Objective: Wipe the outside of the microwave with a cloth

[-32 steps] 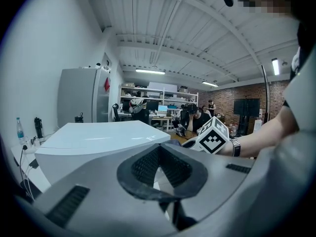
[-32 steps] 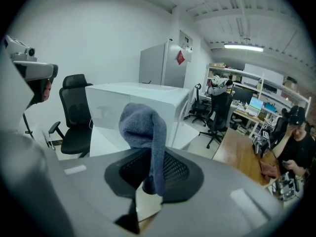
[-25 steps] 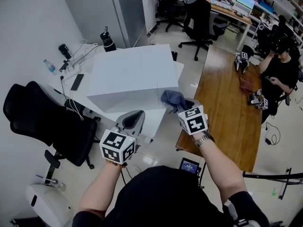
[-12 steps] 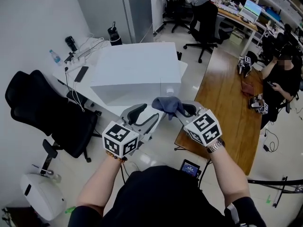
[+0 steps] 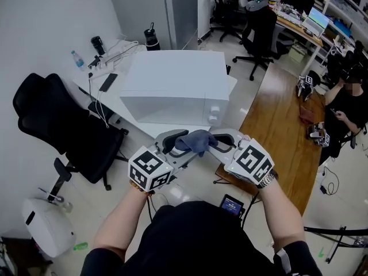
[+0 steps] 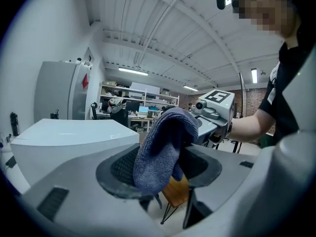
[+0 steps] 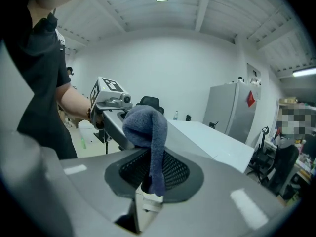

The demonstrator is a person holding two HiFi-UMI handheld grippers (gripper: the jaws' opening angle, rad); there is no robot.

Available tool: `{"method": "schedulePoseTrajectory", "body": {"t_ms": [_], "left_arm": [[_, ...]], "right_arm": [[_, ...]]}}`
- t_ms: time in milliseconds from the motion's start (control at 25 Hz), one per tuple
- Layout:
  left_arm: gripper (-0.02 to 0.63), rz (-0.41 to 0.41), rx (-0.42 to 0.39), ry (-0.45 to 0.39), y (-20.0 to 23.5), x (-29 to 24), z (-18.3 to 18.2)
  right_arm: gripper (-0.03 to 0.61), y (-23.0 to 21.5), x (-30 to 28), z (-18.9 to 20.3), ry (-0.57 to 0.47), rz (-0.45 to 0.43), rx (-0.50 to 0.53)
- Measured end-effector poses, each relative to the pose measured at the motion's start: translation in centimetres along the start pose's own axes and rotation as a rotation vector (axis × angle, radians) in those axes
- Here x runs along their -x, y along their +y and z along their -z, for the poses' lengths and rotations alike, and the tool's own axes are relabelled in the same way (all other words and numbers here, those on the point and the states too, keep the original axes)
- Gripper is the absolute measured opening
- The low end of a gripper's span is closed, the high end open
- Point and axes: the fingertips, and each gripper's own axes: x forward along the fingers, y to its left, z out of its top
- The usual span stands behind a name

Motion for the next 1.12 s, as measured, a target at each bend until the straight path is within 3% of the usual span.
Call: {"method": "schedulePoseTrajectory", "body": {"t_ms": [160,280,520,720,1000,1120], "left_arm": [[0.131,-0.067,-0.007,-0.015,0.7,1.3,-0.1],[0.089,-0.129,-0.022,-0.017,1.4,2.4,0.0],[0.069,-0.304,-0.01,-0.047,4.7,6.4,0.3],[0.068,-0.453,0.022,-0.064,9.0,10.8,1.7],[0.067,-0.63,0.058,-0.034,16.1,17.0,5.2],[0.069,-0.682,0.067,-0.016,19.7,19.0,6.4]], "right_arm": [[0.068,0.6,-0.9,-0.9,-0.005,-0.008,0.031],[0.077,1.1,-1.9,-1.6,-0.014,-0.006,0.04],[0.123,1.6,-4.8,-3.6,-0.045,-0.014,0.035],[0.123,1.1,-7.4,-5.1,-0.065,-0.001,0.039],[0.002,-1.1,-11.4,-8.2,-0.131,0.087,0.002],[0.002,-2.4,-13.4,-9.3,-0.15,0.121,-0.015]]}}
